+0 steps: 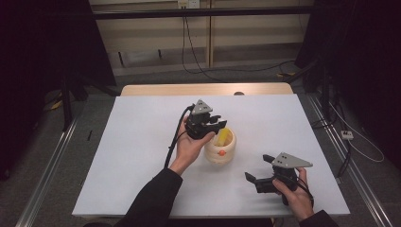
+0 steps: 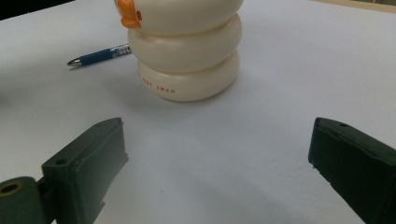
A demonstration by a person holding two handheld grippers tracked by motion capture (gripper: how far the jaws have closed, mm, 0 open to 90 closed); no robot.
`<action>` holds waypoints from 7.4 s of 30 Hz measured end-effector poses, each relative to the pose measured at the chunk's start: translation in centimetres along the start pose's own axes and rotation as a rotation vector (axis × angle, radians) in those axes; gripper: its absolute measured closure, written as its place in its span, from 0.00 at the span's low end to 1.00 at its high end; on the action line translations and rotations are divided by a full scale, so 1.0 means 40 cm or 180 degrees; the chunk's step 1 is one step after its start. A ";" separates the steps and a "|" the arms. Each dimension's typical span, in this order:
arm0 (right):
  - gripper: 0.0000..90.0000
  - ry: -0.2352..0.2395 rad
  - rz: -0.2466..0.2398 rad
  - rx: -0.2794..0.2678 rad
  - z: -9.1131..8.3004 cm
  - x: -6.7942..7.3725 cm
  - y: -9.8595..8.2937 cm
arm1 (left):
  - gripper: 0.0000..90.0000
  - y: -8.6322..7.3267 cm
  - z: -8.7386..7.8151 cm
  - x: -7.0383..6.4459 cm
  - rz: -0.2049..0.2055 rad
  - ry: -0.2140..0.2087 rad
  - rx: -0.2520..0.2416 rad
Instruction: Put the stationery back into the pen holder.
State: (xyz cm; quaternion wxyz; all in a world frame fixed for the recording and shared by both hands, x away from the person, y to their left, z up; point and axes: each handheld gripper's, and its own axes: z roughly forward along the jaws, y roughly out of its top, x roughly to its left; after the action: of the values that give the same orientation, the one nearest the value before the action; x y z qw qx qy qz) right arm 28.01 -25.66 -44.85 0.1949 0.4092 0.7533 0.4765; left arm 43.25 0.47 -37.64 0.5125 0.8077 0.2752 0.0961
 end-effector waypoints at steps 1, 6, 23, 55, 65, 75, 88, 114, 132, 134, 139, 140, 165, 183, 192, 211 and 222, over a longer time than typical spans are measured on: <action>0.04 0.0000 0.0000 0.0001 0.000 0.000 0.000 | 0.74 0.000 -0.001 0.000 0.0011 -0.0014 0.0017; 0.04 -0.0001 -0.0001 0.0000 0.000 0.000 0.000 | 0.55 0.006 -0.012 -0.004 -0.0033 0.0033 -0.0088; 0.04 -0.0011 0.0007 0.0009 0.000 0.000 0.000 | 0.17 0.004 -0.093 0.029 -0.0011 0.0238 0.0011; 0.04 -0.0022 0.0015 0.0020 0.002 -0.002 -0.001 | 0.09 -0.099 -0.222 0.087 -0.0017 0.0519 0.0483; 0.04 -0.0021 0.0013 0.0016 0.001 -0.002 -0.001 | 0.09 -0.128 -0.230 0.070 -0.0010 0.0471 0.0681; 0.04 -0.0021 0.0002 0.0018 0.002 0.000 -0.001 | 0.17 -0.155 -0.216 0.053 0.0093 0.0387 0.0902; 0.04 -0.0018 0.0000 0.0021 0.003 -0.001 -0.001 | 0.67 -0.181 -0.151 0.104 -0.0190 0.0524 0.1050; 0.04 -0.0013 0.0001 0.0021 0.003 -0.002 -0.001 | 1.00 -0.207 -0.036 0.135 -0.0272 0.0666 0.1122; 0.04 -0.0002 0.0000 0.0017 0.003 0.000 -0.001 | 1.00 -0.206 -0.029 0.120 -0.0069 0.0574 0.1150; 0.04 -0.0001 -0.0002 0.0018 0.003 0.000 -0.001 | 1.00 -0.205 -0.027 0.116 -0.0005 0.0589 0.1177; 0.04 -0.0005 -0.0001 0.0016 0.003 0.000 -0.001 | 1.00 -0.203 -0.026 0.110 0.0020 0.0547 0.1204; 0.04 -0.0005 -0.0001 0.0017 0.003 0.000 0.000 | 1.00 -0.203 -0.025 0.109 0.0002 0.0530 0.1201; 0.04 -0.0018 0.0003 0.0021 0.001 -0.001 -0.001 | 0.95 -0.178 -0.092 0.110 -0.0002 0.0552 0.1141; 0.04 -0.0020 -0.0003 0.0020 0.002 0.000 -0.001 | 0.16 -0.156 -0.185 0.084 0.0052 0.0661 0.0992; 0.04 -0.0017 -0.0003 0.0022 0.003 -0.001 -0.001 | 0.10 -0.171 -0.198 0.085 -0.0035 0.0545 0.1146; 0.04 -0.0012 -0.0008 0.0028 0.003 0.000 -0.002 | 0.19 -0.192 -0.164 0.064 -0.0039 0.0146 0.1714; 0.04 -0.0004 -0.0017 0.0033 0.004 0.000 -0.002 | 0.41 -0.195 -0.153 0.050 -0.0195 0.0270 0.1950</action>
State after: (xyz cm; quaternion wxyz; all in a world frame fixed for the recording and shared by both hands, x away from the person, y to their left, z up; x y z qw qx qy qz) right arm 28.08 -25.59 -44.98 0.1946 0.4085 0.7568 0.4718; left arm 39.53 8.81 -42.00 0.2360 0.9112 0.3367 0.0268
